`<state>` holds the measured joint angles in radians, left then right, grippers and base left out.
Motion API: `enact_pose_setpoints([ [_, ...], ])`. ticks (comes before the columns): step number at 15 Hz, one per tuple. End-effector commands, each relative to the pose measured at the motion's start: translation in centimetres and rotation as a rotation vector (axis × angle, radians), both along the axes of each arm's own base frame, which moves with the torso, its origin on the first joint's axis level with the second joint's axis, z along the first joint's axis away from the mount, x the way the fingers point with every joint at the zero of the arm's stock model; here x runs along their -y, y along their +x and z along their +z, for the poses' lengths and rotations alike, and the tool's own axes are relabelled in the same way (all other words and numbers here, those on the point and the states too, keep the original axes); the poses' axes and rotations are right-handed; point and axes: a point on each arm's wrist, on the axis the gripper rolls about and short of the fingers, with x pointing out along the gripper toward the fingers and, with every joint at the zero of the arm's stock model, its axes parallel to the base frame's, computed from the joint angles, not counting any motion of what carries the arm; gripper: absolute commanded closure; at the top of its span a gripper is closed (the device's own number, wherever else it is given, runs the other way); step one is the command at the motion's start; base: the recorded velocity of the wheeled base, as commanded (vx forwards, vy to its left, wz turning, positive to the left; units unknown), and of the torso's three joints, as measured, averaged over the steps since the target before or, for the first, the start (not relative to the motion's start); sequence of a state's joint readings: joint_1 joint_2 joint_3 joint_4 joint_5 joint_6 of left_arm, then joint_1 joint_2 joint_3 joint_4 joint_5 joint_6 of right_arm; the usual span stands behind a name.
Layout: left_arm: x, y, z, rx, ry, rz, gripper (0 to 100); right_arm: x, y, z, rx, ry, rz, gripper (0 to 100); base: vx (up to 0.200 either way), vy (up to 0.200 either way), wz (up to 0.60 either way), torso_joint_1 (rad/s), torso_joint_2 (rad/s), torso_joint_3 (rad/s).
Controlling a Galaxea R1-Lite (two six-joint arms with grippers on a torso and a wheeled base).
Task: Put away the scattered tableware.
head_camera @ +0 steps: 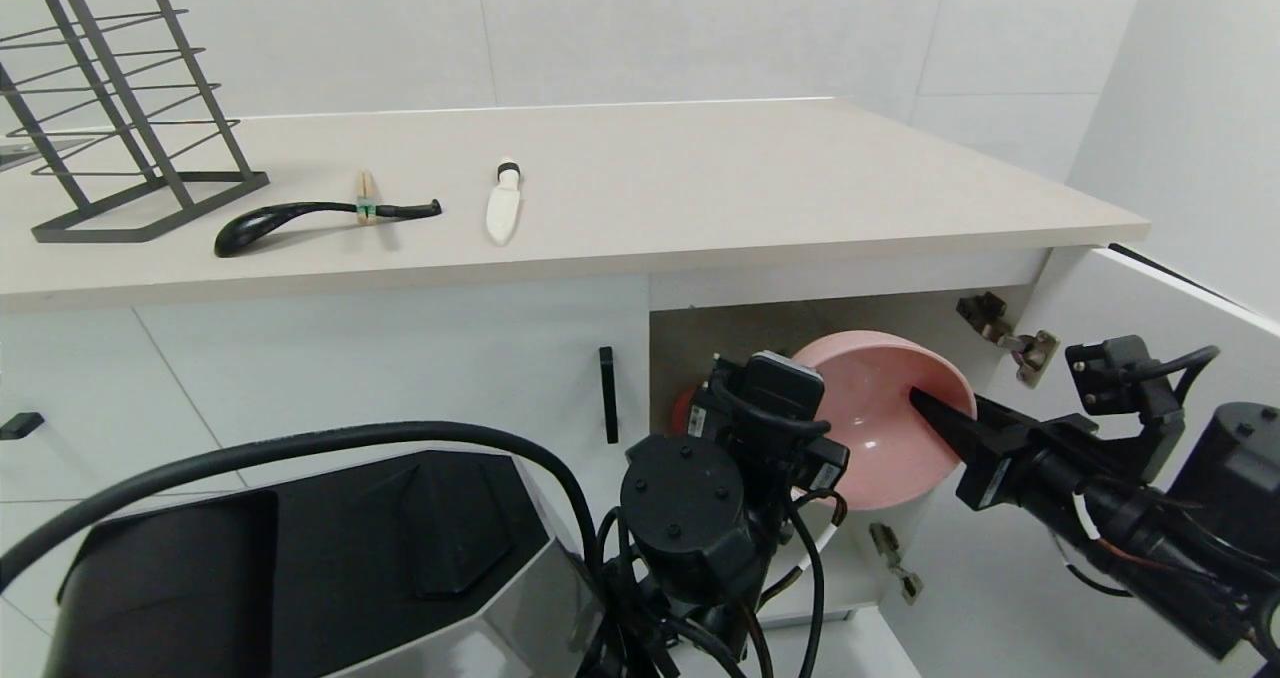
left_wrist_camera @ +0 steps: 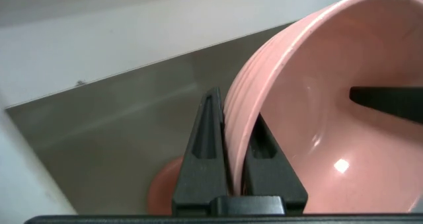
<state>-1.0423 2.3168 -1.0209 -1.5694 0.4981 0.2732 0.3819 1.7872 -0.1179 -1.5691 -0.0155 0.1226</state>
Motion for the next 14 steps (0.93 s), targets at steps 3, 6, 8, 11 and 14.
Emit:
enact_pose_setpoints([
  [3,-0.1,0.0,0.1,-0.001,0.003,-0.002,100,-0.2,-0.4,0.7,0.031,0.011,0.014,100,0.0,0.0,0.0,0.0,0.0,0.0],
  [6,-0.1,-0.1,0.3,0.005,-0.001,-0.004,0,-0.1,-0.4,0.6,0.025,0.01,0.009,100,0.0,0.0,0.0,0.0,0.0,0.0],
  [8,-0.2,-0.2,0.7,0.031,0.028,0.008,0,-0.1,-0.4,0.5,0.02,0.008,0.008,100,0.0,0.0,0.0,0.0,0.0,0.0],
  [11,-0.9,-1.8,2.0,0.047,0.045,-0.013,0,0.0,-0.3,0.4,0.016,0.006,0.0,100,0.0,0.0,0.0,0.0,0.0,0.0],
  [14,-2.5,-3.9,3.9,0.048,0.038,-0.044,0,0.3,-0.1,0.2,0.006,0.002,-0.014,100,0.0,0.0,0.0,0.0,0.0,0.0],
])
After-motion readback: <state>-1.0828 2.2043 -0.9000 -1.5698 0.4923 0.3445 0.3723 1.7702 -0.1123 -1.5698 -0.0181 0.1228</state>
